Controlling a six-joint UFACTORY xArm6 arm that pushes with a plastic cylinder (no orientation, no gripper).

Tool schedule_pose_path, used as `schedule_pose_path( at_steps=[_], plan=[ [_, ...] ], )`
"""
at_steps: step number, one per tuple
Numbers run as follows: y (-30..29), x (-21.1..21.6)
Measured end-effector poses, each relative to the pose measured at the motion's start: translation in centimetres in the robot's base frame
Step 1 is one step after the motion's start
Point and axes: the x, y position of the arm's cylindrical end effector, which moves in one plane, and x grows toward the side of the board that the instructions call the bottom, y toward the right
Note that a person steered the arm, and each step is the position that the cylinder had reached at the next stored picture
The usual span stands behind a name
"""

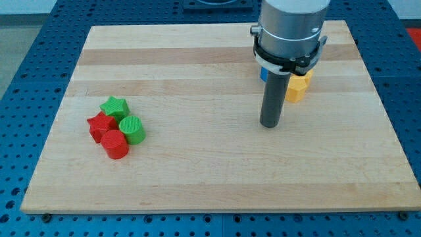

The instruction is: Push the blue triangle closer to the blue cube

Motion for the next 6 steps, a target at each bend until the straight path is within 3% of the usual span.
schedule_pose_path(
  at_steps=[4,6],
  plan=[
    [0.3,-1.8],
    [8.1,-3.0]
  ],
)
